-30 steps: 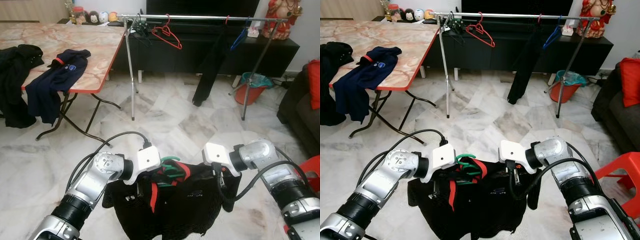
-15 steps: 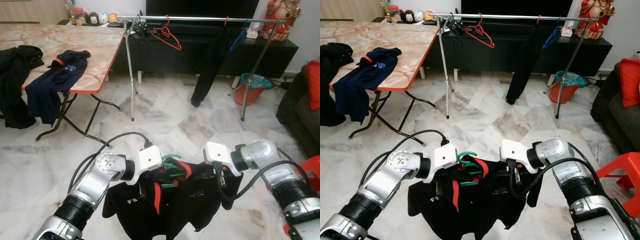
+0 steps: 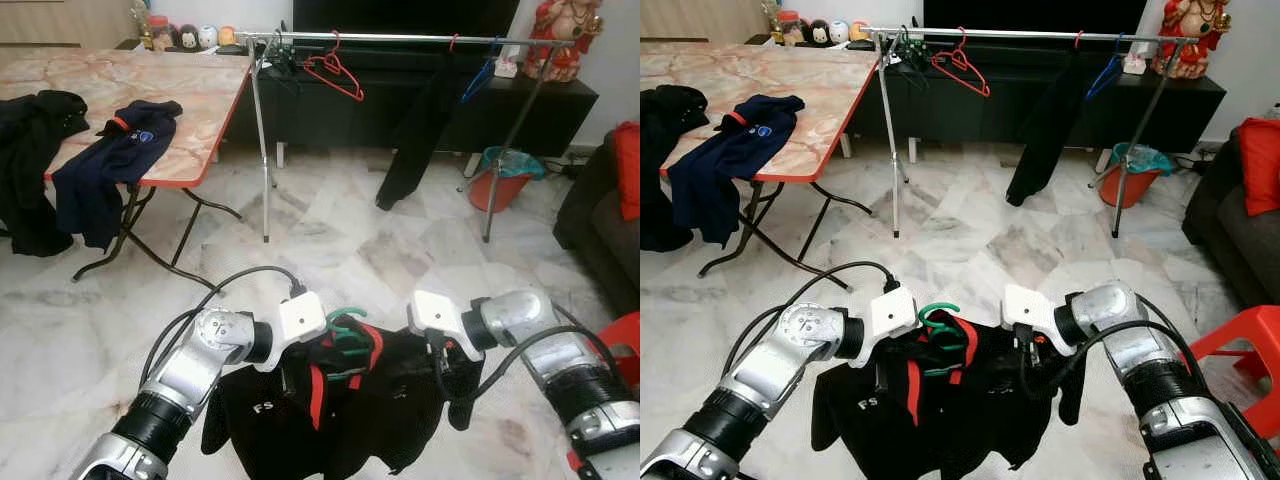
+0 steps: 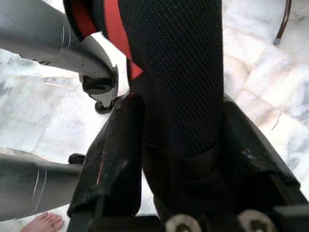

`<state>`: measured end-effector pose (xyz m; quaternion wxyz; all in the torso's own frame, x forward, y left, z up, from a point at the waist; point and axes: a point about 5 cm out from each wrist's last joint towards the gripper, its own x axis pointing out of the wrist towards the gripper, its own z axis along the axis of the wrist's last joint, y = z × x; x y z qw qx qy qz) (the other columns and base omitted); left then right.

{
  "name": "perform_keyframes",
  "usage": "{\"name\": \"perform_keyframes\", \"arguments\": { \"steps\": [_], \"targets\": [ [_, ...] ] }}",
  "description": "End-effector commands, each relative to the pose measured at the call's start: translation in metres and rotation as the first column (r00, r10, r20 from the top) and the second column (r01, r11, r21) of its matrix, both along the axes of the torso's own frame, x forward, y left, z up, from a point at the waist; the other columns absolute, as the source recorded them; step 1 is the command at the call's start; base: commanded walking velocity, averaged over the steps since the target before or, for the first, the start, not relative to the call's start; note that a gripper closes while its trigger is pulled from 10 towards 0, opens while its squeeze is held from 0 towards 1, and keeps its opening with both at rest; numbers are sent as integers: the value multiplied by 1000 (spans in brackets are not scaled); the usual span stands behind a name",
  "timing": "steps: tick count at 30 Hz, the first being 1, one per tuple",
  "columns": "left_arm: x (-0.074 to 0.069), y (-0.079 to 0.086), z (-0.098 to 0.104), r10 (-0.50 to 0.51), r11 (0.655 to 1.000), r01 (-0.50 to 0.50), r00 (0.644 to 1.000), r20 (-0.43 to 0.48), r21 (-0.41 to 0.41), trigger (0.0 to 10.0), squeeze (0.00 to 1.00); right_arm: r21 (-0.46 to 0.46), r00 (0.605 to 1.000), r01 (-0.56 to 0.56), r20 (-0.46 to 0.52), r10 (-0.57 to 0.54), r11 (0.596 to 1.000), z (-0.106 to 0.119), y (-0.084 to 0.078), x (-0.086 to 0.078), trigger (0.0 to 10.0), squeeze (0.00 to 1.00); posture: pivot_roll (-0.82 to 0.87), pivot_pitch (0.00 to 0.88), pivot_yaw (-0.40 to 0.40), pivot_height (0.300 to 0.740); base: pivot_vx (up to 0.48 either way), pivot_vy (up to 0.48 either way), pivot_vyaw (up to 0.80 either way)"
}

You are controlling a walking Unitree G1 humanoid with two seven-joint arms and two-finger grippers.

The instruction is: Hang hanger

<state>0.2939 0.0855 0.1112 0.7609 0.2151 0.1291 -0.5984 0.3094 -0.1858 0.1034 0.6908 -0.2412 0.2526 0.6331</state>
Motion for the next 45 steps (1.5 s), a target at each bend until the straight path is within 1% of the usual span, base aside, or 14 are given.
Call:
{"name": "perform_keyframes", "arguments": {
  "steps": [1,13,14,15,16,23,28,30,31,32,33,35,39,45],
  "targets": [
    [10,6,9,66,998,-65,996,58,-16,0,0,-59,998,1,-59,-5,998,-10,-12,-9,10000,1000,124,0,-52,740,0,0,0],
    [26,18,-2,203,977,-210,972,119,48,0,0,-154,993,114,42,-109,982,-14,-27,-3,10000,969,111,0,-46,740,0,0,0],
    [28,19,-3,219,973,-226,968,123,51,0,0,-157,991,131,58,-123,979,-14,-28,-1,10000,878,111,0,-46,740,0,0,0],
    [29,21,-4,231,969,-240,964,130,56,0,0,-158,985,159,88,-146,975,-13,-29,1,10000,106,111,0,-45,740,0,0,0],
    [30,23,-5,240,967,-250,961,134,58,0,0,-154,980,181,109,-165,971,-12,-30,3,10000,0,110,0,-43,740,0,0,0],
    [30,25,-10,247,965,-256,960,135,53,0,0,-16,959,246,152,-241,969,-1,-26,11,10000,0,98,0,-33,740,0,0,0],
    [39,34,-13,383,919,-393,909,164,28,1333,0,186,848,432,248,-467,883,12,-26,27,10000,0,93,0,-35,740,0,0,0],
    [44,41,-12,455,887,-462,872,179,-1,3255,0,270,772,522,253,-583,809,15,-30,32,10000,0,99,0,-38,740,0,0,0],
    [47,47,-13,510,857,-515,841,179,-19,7725,0,309,724,576,236,-648,757,13,-32,33,10000,0,102,0,-38,740,0,0,0],
    [49,53,-14,563,823,-567,807,177,-33,10000,0,343,678,622,214,-704,704,9,-34,33,10000,0,99,0,-38,740,0,0,0],
    [52,68,-17,662,746,-664,727,181,-61,10000,0,381,578,708,170,-798,594,-4,-38,30,10000,0,106,0,-40,740,0,0,0],
    [53,72,-19,689,721,-689,702,181,-70,10000,0,385,548,733,156,-822,561,-9,-40,28,10000,0,106,0,-40,740,0,0,0],
    [49,107,-27,860,510,-842,494,127,-179,10000,0,375,179,913,-18,-984,160,-57,-55,4,10000,0,106,0,-36,740,0,0,0],
    [37,123,-39,923,383,-891,379,67,-244,10000,0,269,-2,963,-84,-996,-24,-101,-51,-30,10000,0,114,0,-24,740,0,0,0]
  ]
}}
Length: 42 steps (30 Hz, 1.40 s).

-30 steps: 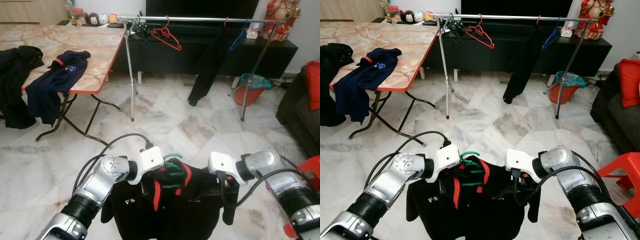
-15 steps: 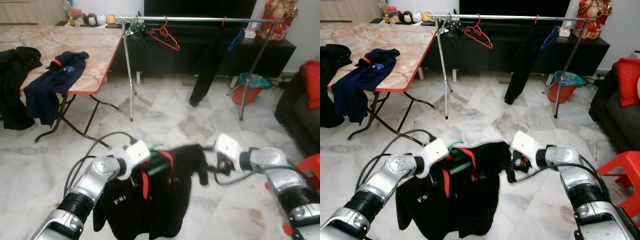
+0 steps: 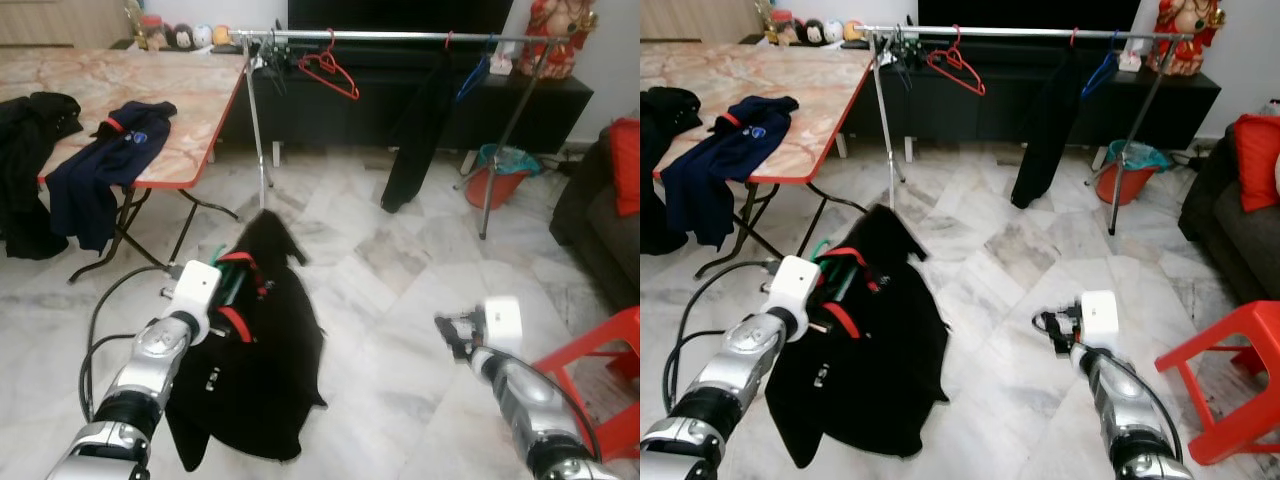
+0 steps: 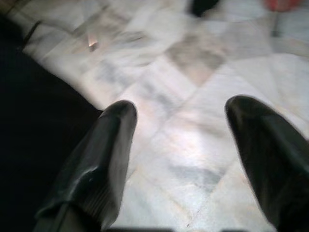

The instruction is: Hang hanger

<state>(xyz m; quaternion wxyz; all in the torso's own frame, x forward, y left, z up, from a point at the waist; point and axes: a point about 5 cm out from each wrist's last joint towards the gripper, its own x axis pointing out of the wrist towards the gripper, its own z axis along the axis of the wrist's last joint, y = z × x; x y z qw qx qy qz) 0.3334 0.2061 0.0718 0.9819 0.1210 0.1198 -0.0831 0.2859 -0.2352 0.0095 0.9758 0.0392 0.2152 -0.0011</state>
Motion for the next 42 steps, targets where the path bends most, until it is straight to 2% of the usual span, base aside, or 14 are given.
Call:
{"name": "perform_keyframes", "arguments": {
  "steps": [1,2,3,5,6,10,11,13,18,23,30,34,39,42],
  "targets": [
    [-3,2,0,34,999,-33,999,38,-41,10000,0,17,998,65,-13,-65,998,-7,-1,-6,10000,0,114,0,-24,740,0,0,0],
    [-10,6,-6,57,997,-54,997,46,-53,10000,0,4,994,81,-74,-80,997,-24,6,-21,10000,0,119,0,-14,740,0,0,0],
    [-10,6,-6,57,997,-54,997,46,-53,10000,0,4,994,81,-74,-80,997,-24,6,-21,10000,0,119,0,-14,740,0,0,0],
    [-20,14,-18,95,994,-93,995,32,-60,10000,0,12,977,148,-160,-144,989,-42,9,-39,10000,0,85,0,5,740,0,0,0],
    [-27,19,-25,129,988,-128,992,14,-86,10000,0,4,959,175,-227,-170,985,-54,10,-53,10000,0,84,0,6,740,0,0,0],
    [-33,21,-32,131,988,-130,991,0,-88,10000,0,-19,944,186,-272,-184,982,-63,10,-66,10000,0,93,0,5,740,0,0,0],
    [-36,21,-34,132,988,-131,991,1,-86,10000,0,-26,928,221,-303,-219,975,-68,8,-75,10000,0,104,0,7,740,0,0,0],
    [-38,22,-35,136,986,-135,991,0,-93,10000,0,-25,916,240,-324,-235,970,-72,8,-81,10000,0,107,0,6,740,0,0,0],
    [-55,29,-42,136,986,-134,991,14,-95,10000,0,-42,863,247,-445,-239,968,-91,16,-110,10000,0,95,0,22,740,0,0,0],
    [-72,38,-47,161,983,-159,987,8,-92,10000,0,-28,850,285,-455,-266,958,-94,15,-119,10000,0,76,0,10,740,0,0,0],
    [-77,36,-49,185,977,-182,983,13,-111,10000,0,-14,845,296,-462,-269,955,-95,13,-123,10000,0,73,0,24,740,0,0,0],
    [-78,31,-51,182,978,-180,983,11,-109,10000,0,-15,828,348,-465,-314,938,-96,8,-126,10000,0,78,0,47,740,0,0,0],
    [-85,33,-63,220,967,-222,975,-27,-123,10000,0,-7,830,375,-443,-339,927,-94,1,-126,10000,0,82,0,39,740,0,0,0],
    [-87,27,-61,193,973,-193,981,-11,-123,10000,0,-9,834,370,-438,-336,929,-93,-1,-125,10000,0,89,0,18,740,0,0,0]
  ]
}}
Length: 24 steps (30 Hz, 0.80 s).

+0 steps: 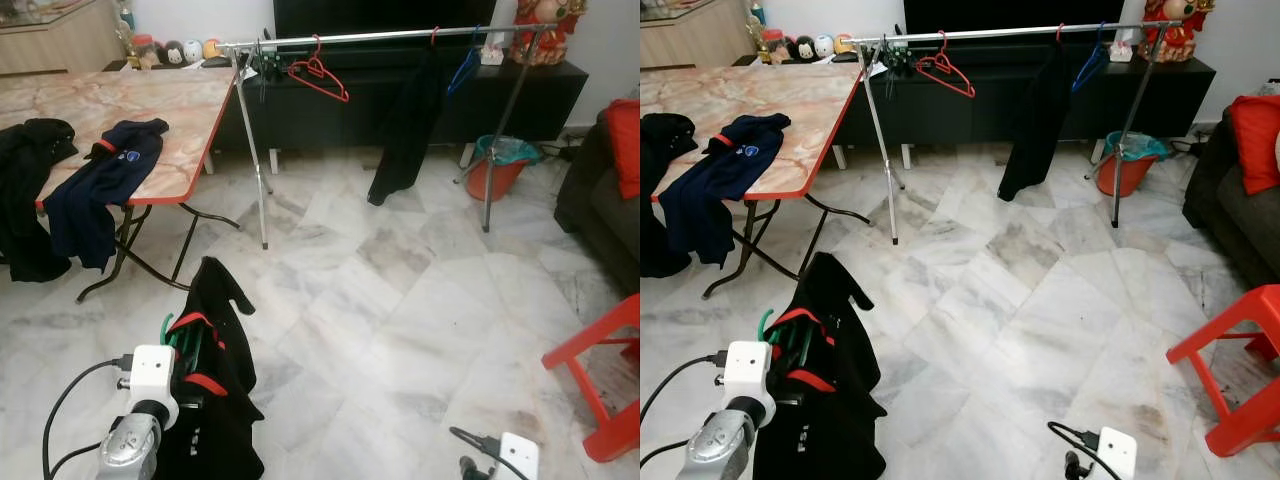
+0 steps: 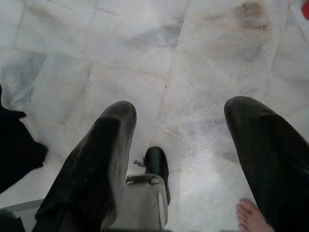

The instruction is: Hang hanger

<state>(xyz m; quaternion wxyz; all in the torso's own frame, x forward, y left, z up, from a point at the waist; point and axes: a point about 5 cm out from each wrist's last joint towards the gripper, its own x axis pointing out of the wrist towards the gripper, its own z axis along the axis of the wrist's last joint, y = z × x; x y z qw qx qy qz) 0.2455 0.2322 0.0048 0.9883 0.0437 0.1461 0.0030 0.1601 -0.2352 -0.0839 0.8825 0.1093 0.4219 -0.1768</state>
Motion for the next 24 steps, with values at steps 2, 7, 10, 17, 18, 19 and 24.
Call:
{"name": "perform_keyframes", "arguments": {
  "steps": [2,7,10,17,18,19,24],
  "targets": [
    [1,-1,8,-3,1000,3,998,61,7,10000,0,2,1000,11,9,-11,1000,0,-2,-1,10000,0,101,0,6,740,0,0,0],
    [1,-4,9,-7,1000,7,997,77,8,10000,0,1,1000,-2,-5,2,1000,-1,-3,-6,10000,0,114,0,-5,740,0,0,0],
    [1,-6,9,-26,1000,25,997,76,14,10000,0,-1,1000,4,-5,-4,1000,-2,-2,-8,10000,0,112,0,1,740,0,0,0],
    [1,-7,11,-60,998,59,995,75,27,10000,0,10,999,36,-2,-36,999,-4,2,-12,10000,0,112,0,14,740,104,0,-369],
    [2,-7,11,-64,998,62,995,75,28,10000,0,21,999,35,-4,-35,999,-5,3,-12,10000,0,112,0,17,740,259,0,-700],
    [2,-7,11,-66,998,64,995,74,28,10000,0,23,999,36,-8,-36,999,-6,4,-14,10000,0,110,0,19,740,262,0,-700],
    [5,-9,12,-74,997,72,994,75,29,10000,0,26,999,38,-18,-38,999,-7,5,-17,10000,0,107,0,24,740,266,0,-560]
  ]
}}
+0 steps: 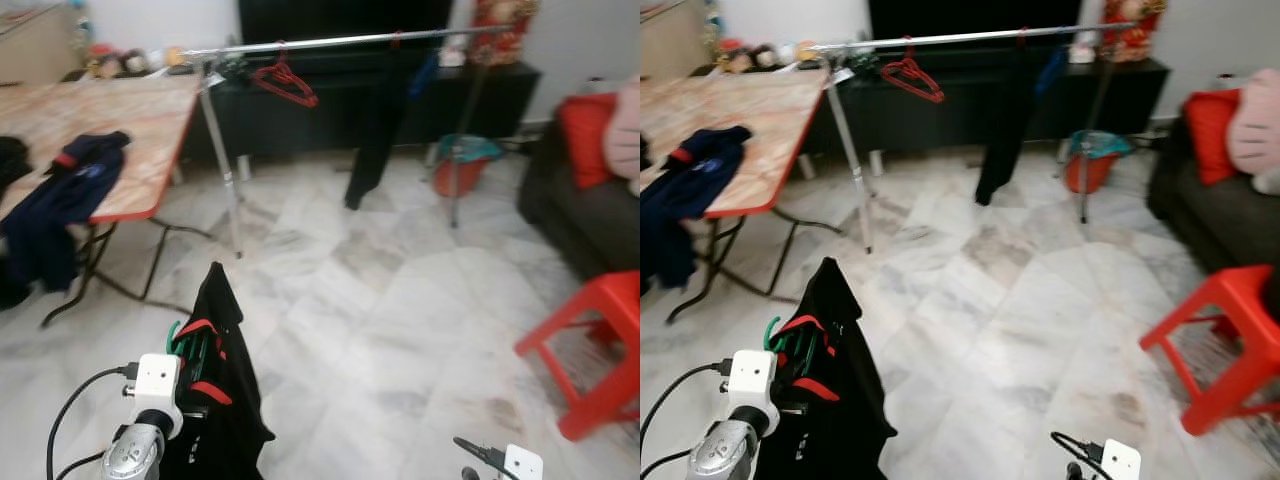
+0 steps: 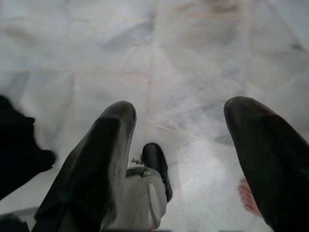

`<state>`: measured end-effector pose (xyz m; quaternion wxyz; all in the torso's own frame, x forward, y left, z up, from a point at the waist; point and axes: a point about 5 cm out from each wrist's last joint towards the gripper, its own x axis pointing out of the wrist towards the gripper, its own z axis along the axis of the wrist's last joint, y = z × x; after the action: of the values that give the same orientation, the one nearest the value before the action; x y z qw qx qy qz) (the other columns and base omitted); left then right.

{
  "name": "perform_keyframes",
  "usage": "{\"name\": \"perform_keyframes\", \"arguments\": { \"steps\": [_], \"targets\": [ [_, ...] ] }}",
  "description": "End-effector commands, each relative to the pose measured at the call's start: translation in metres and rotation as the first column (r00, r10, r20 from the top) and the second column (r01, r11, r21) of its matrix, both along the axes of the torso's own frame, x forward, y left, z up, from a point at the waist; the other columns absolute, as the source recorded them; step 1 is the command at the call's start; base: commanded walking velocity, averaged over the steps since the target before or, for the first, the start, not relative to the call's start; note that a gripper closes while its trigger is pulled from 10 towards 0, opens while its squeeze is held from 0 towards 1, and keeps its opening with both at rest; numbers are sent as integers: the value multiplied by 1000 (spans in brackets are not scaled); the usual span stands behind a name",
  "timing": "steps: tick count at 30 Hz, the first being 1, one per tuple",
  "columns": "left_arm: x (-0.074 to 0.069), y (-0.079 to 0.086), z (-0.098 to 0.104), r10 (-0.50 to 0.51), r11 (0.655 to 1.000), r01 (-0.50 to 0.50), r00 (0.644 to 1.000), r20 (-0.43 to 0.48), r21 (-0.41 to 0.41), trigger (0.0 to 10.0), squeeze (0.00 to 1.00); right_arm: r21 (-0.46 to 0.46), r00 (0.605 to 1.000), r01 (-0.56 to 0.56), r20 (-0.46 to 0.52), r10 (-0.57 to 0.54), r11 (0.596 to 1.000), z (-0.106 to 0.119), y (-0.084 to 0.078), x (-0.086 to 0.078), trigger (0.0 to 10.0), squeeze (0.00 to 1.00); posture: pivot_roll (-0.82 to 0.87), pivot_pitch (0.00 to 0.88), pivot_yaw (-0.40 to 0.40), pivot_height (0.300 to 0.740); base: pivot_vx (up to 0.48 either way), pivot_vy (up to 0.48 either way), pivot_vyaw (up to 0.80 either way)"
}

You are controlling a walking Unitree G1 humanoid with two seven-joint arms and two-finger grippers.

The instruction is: Hang hanger

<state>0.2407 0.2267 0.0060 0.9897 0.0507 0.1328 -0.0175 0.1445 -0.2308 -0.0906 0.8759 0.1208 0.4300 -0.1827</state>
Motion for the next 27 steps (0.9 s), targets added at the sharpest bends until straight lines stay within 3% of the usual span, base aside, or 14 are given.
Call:
{"name": "perform_keyframes", "arguments": {
  "steps": [1,27],
  "targets": [
    [11,-4,11,-32,999,31,998,52,19,10000,0,6,1000,19,1,-19,1000,0,1,-1,10000,0,105,0,25,740,274,0,0],
    [14,-10,11,-28,1000,28,998,54,7,10000,0,7,1000,11,17,-12,1000,2,-1,6,10000,0,113,0,3,740,287,0,0]
  ]
}}
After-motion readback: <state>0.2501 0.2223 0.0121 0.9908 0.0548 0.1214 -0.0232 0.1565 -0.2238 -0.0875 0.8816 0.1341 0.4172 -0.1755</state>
